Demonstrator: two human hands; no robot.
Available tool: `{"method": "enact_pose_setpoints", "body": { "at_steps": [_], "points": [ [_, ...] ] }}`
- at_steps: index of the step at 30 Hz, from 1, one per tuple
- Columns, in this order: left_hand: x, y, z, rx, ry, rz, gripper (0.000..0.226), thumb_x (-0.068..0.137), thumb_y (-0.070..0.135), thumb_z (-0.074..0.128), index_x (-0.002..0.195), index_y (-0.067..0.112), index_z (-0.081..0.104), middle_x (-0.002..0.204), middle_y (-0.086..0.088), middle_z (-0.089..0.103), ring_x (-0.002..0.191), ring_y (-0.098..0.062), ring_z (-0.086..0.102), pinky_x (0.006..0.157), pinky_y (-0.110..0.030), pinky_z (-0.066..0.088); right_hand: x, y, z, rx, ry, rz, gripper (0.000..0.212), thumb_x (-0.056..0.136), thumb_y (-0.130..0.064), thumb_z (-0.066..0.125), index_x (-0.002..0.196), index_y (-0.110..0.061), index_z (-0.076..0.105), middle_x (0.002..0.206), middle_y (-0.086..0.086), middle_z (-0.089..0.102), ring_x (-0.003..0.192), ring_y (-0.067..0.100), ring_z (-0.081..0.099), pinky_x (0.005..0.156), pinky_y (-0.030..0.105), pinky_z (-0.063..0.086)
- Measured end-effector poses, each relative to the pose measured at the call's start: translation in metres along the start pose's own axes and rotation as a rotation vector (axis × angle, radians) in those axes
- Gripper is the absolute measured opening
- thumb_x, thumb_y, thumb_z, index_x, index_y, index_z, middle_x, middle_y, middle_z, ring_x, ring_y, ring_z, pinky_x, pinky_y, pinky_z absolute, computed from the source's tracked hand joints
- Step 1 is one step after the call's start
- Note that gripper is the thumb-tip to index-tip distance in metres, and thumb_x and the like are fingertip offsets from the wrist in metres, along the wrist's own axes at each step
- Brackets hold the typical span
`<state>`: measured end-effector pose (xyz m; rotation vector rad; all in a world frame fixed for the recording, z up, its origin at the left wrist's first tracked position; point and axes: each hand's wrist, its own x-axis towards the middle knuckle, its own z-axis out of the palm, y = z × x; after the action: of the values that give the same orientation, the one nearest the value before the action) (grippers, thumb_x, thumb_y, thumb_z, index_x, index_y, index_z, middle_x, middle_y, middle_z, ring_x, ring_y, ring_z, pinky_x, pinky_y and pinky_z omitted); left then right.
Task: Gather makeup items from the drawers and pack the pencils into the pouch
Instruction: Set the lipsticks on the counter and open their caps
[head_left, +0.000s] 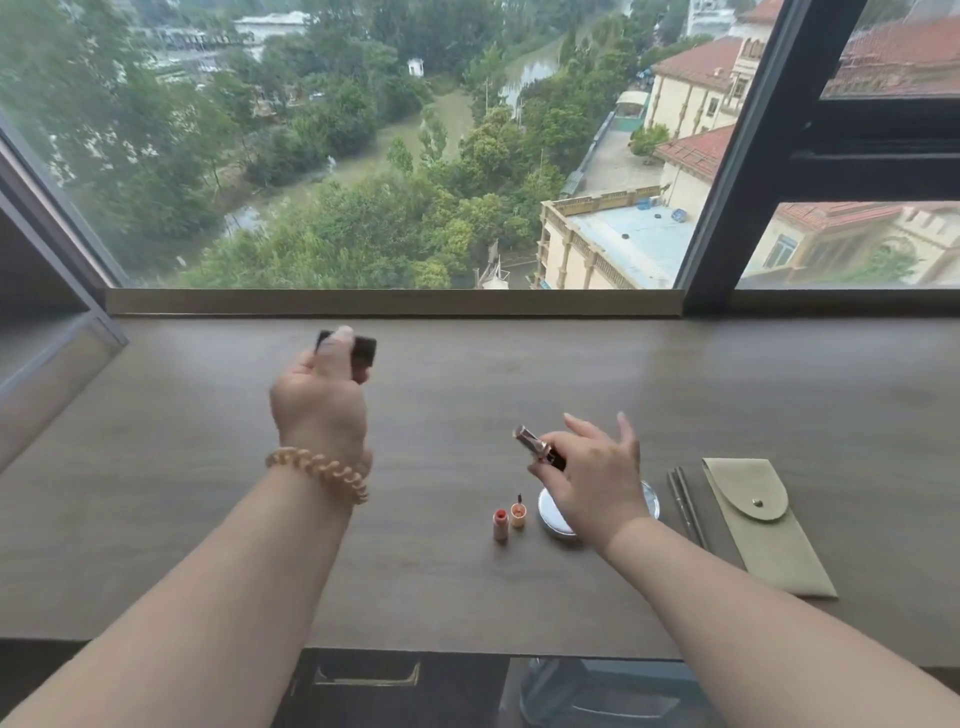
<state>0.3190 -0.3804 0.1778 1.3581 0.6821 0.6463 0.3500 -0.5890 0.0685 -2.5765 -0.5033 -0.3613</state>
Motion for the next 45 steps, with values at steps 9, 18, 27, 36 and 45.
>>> {"method": "enact_pose_setpoints", "body": {
  "at_steps": [9,18,27,36,45],
  "points": [
    [0.014,-0.029,-0.016,0.051,-0.317,-0.131,0.014,0.084,0.008,0.063,0.079,0.021,0.062,0.079,0.001,0.063,0.073,-0.010,0.057,0.065,-0.021,0.036,-0.005,0.010,0.004,0.056,0.088,0.073,0.023,0.071,-0.046,0.065,0.092,-0.039,0.072,0.083,-0.016,0.057,0.105,0.021,0.052,0.088,0.024,0.014],
    [-0.007,-0.100,-0.022,0.178,-0.480,-0.345,0.027,0.078,-0.016,0.061,0.089,0.009,0.064,0.083,-0.005,0.065,0.071,-0.013,0.057,0.060,-0.019,0.046,-0.015,0.002,0.015,0.254,0.070,0.183,0.016,0.070,-0.038,0.069,0.086,-0.040,0.066,0.078,-0.018,0.064,0.105,0.011,0.050,0.095,0.028,0.018],
    [-0.008,-0.145,-0.021,0.399,-0.514,-0.265,0.027,0.073,-0.012,0.068,0.087,0.011,0.065,0.078,-0.004,0.064,0.073,-0.016,0.060,0.066,-0.020,0.053,-0.040,-0.026,0.051,0.191,0.084,0.064,0.022,0.057,-0.040,0.075,0.074,-0.029,0.065,0.088,-0.016,0.066,0.118,0.018,0.048,0.103,0.025,0.014],
    [0.006,-0.176,-0.019,0.867,-0.592,0.058,0.018,0.073,0.007,0.066,0.087,0.019,0.064,0.087,0.004,0.069,0.083,-0.015,0.064,0.081,-0.026,0.050,-0.042,-0.037,0.086,0.179,0.038,0.128,0.024,0.058,-0.035,0.074,0.073,-0.032,0.055,0.086,-0.015,0.067,0.125,0.022,0.050,0.104,0.046,0.022],
    [0.007,-0.178,-0.018,0.891,-0.643,0.077,0.044,0.069,0.025,0.067,0.111,0.029,0.056,0.109,0.008,0.056,0.108,-0.014,0.055,0.097,-0.038,0.044,-0.038,-0.040,0.077,0.135,0.100,0.179,0.017,0.059,-0.030,0.071,0.070,-0.028,0.059,0.062,-0.010,0.063,0.122,0.022,0.053,0.101,0.028,0.010]
  ]
}}
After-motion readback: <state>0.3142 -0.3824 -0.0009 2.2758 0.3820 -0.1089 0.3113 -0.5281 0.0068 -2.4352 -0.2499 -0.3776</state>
